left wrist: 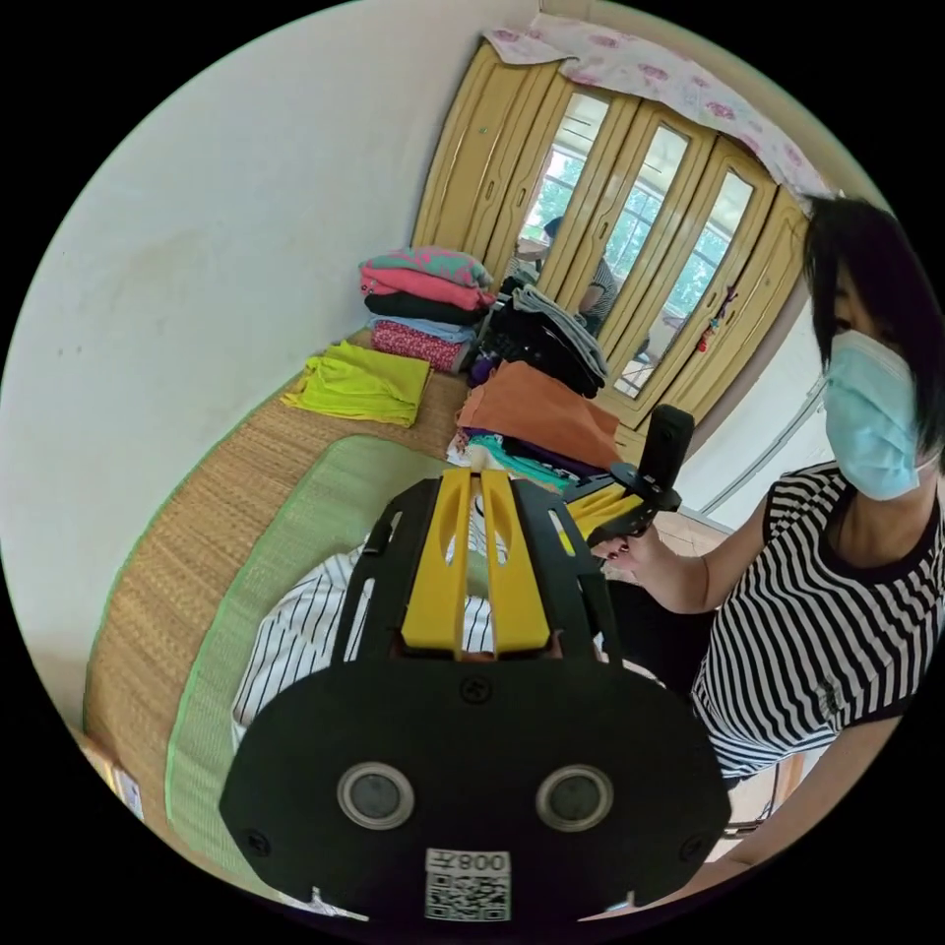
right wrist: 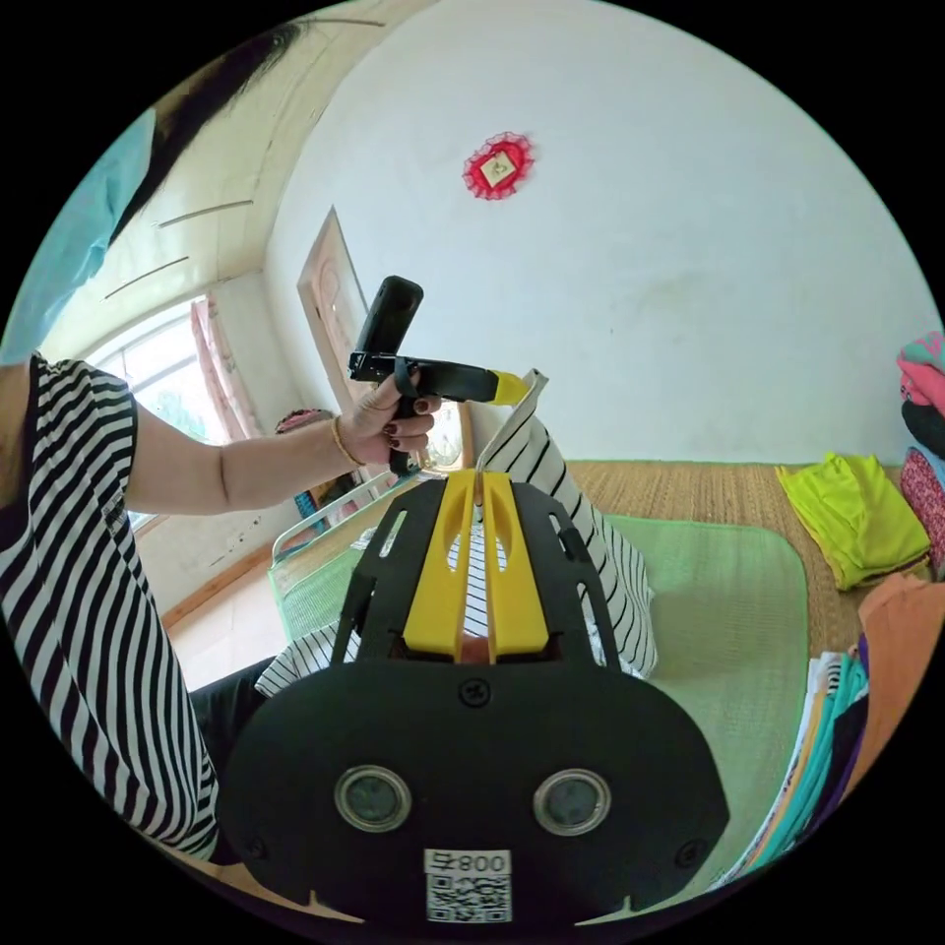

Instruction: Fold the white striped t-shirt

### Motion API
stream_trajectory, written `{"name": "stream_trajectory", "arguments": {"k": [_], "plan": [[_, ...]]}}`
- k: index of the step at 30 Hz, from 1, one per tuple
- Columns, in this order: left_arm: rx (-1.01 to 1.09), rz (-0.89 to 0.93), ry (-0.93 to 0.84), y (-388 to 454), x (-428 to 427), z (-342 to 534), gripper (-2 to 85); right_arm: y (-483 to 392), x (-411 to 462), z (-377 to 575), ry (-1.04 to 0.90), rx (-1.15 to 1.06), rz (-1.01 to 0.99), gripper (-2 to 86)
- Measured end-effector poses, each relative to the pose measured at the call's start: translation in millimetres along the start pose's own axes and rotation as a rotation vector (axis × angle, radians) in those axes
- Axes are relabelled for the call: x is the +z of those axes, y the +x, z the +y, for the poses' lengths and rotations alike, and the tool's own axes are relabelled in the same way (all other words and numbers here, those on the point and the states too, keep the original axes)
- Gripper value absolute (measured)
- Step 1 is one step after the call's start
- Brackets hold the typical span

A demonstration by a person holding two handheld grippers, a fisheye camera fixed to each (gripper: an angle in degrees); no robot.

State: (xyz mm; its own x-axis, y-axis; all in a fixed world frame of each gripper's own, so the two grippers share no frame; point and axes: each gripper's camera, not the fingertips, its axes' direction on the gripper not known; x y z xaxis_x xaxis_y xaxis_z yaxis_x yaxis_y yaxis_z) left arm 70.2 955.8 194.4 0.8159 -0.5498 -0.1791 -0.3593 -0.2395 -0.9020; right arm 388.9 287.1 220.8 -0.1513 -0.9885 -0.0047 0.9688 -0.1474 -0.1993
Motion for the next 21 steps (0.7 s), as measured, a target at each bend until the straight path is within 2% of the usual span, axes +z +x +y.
{"name": "stream_trajectory", "arguments": {"k": [8, 14, 21], "plan": [[-0.185, -0.094, -0.007, -22.3, -103.2, 120.0, 2.3, -68.4, 136.9, 27.1, -0.14, 0.003, -0.197, 0.9], [-0.336, -0.067, 0.016, -60.1, -139.6, 199.0, 2.3, -77.8, 237.3, 67.5, -0.276, 0.053, -0.287, 0.9], [-0.469, -0.032, -0.023, -107.5, -148.8, 268.4, 2.2, -69.3, 336.8, 122.6, -0.446, 0.073, -0.303, 1.0]]}}
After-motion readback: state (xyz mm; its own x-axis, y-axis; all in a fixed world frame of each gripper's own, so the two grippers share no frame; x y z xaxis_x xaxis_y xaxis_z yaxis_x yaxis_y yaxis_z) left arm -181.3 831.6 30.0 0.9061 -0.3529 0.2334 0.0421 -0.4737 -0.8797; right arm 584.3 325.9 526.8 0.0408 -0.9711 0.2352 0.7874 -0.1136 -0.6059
